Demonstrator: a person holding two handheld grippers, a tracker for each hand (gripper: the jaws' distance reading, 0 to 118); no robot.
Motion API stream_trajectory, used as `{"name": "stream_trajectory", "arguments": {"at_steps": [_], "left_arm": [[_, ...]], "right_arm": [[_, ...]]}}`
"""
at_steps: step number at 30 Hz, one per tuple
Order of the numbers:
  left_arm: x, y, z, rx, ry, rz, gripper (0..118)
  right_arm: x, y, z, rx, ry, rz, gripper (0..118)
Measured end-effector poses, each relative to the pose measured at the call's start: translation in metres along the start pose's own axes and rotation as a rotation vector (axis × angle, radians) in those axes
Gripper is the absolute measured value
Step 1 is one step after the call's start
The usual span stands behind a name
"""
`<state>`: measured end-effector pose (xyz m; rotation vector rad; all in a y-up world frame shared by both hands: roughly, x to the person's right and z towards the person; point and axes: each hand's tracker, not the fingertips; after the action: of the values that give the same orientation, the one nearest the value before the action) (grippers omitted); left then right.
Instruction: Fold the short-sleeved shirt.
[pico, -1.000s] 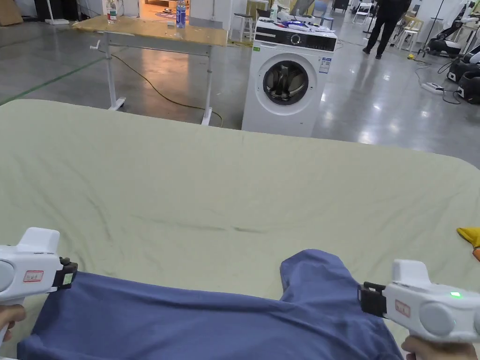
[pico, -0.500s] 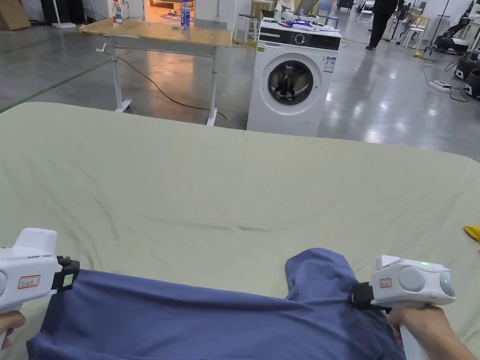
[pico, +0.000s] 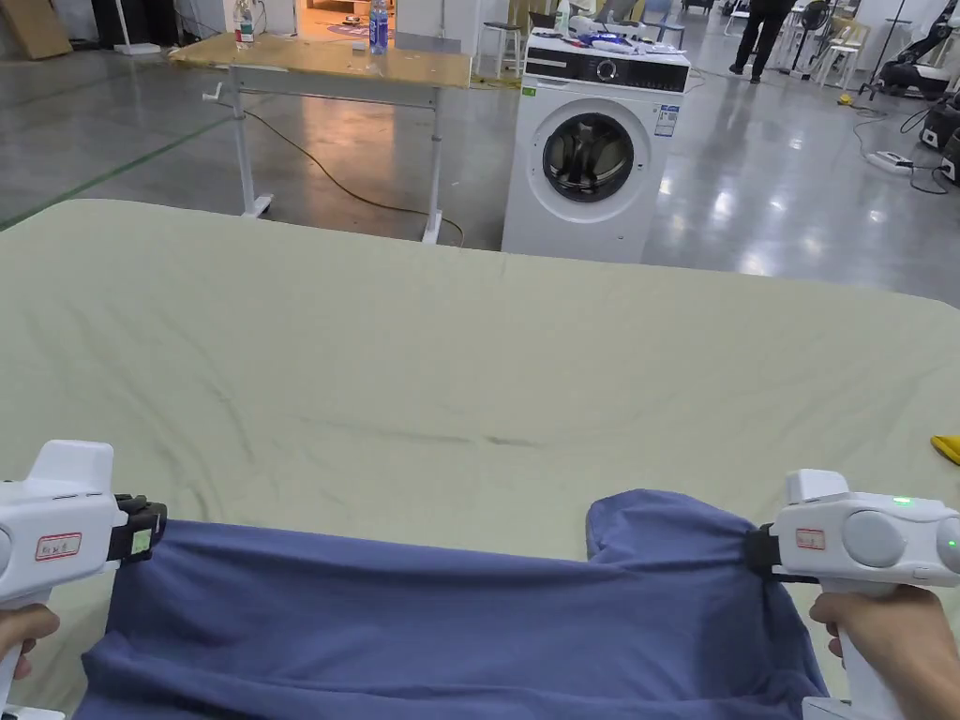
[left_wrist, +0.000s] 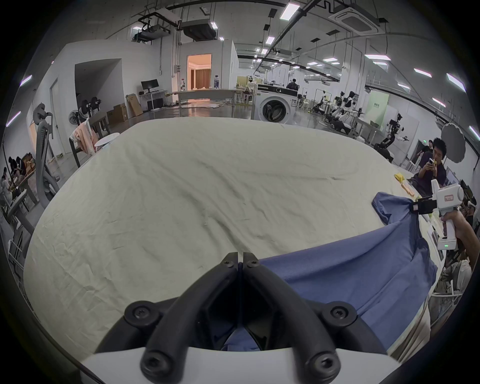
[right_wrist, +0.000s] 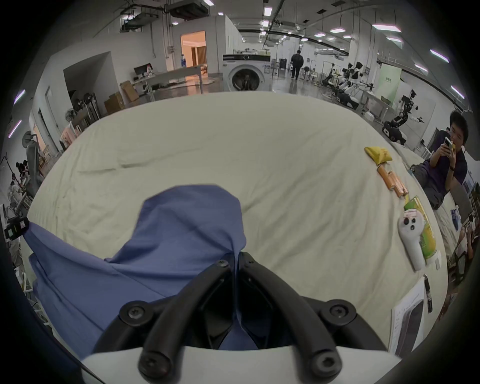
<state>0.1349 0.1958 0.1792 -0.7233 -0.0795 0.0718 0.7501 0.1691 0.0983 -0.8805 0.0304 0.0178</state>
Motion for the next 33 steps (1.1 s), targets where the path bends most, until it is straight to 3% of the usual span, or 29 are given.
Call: {"name": "stream_trajectory", "arguments": {"at_steps": [13, 19, 23, 25, 28, 32, 33], "left_arm": [[-0.022, -0.033, 0.062, 0.102, -0.054, -0.002, 0], [-0.028, -0.063, 0.081, 0.079, -0.072, -0.037, 0], [-0.027, -0.094, 0.093, 0.058, -0.072, -0.049, 0], [-0.027, -0.108, 0.093, 0.031, -0.061, -0.045, 0], [-0.028, -0.127, 0.083, -0.038, -0.044, -0.036, 0], [-0.030, -0.143, 0.061, -0.129, 0.008, -0.067, 0], [-0.007, -0.153, 0.080, -0.137, 0.011, -0.081, 0]], "right_arm": [[-0.005, -0.058, 0.133, 0.127, 0.033, 0.080, 1], [-0.007, -0.107, 0.169, 0.094, 0.041, 0.091, 1], [-0.008, -0.144, 0.175, 0.030, 0.028, 0.102, 1], [-0.012, -0.163, 0.173, -0.011, -0.035, 0.164, 1], [-0.004, -0.188, 0.156, -0.086, -0.006, 0.108, 1], [-0.010, -0.210, 0.136, -0.159, -0.064, 0.172, 1], [-0.012, -0.213, 0.132, -0.166, -0.065, 0.171, 1]]}}
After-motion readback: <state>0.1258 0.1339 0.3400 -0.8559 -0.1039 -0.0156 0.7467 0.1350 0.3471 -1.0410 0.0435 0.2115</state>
